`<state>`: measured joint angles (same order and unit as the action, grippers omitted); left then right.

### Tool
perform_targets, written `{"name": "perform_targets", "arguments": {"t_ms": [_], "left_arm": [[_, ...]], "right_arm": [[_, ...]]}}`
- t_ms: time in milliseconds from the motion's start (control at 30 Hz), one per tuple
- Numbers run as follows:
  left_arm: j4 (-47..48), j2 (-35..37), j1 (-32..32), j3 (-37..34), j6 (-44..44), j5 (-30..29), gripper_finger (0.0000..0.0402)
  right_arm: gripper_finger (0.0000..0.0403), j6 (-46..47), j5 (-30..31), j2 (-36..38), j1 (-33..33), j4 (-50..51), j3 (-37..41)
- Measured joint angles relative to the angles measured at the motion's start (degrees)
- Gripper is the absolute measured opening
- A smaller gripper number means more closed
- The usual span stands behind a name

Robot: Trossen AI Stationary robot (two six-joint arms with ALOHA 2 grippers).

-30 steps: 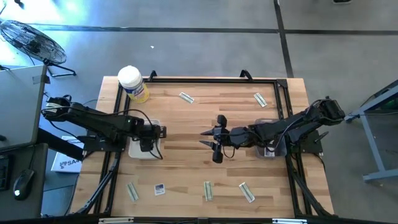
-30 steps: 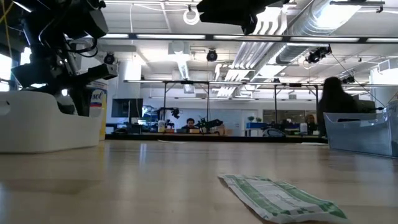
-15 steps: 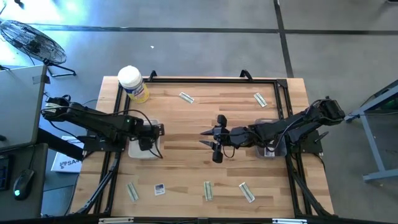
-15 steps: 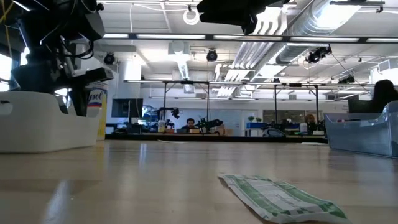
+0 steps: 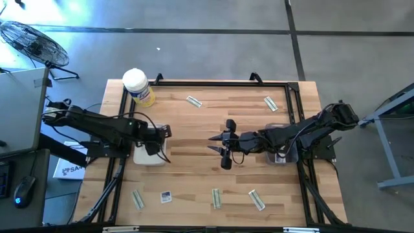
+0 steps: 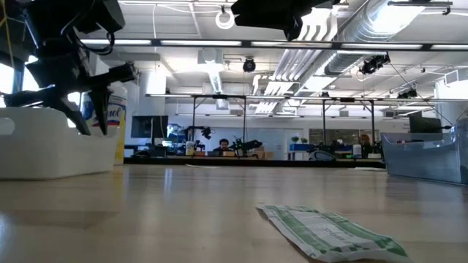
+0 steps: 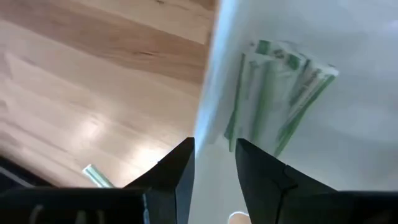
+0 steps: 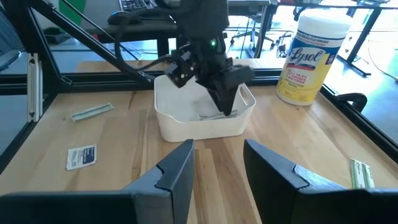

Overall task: Pick & Place First Aid Supplies
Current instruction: Put the green bandage into the white bin

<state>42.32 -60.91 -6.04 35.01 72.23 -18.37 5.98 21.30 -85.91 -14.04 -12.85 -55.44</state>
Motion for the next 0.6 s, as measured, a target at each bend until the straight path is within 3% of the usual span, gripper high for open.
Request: {"name": "perform_targets", "arguments": {"t_ms": [267, 467, 600], "left_arm": [[6.7, 1.6, 0.0, 4.7, -6.7, -2.1, 0.0113], [7.0, 4.1, 0.0, 8.4, -27.6, 3.3, 0.0113], [4.6, 4.8, 0.0, 9.7, -40.8, 6.7, 0.0113]], "right_arm": [[0.0133, 0.9, -2.4, 0.0, 0.9, 1.2, 0.0], [0.0133, 5.1, -13.2, -3.3, -0.6, 4.0, 0.0], [0.0133, 13.2, -18.8, -7.9, -3.5, 3.9, -0.6]]}}
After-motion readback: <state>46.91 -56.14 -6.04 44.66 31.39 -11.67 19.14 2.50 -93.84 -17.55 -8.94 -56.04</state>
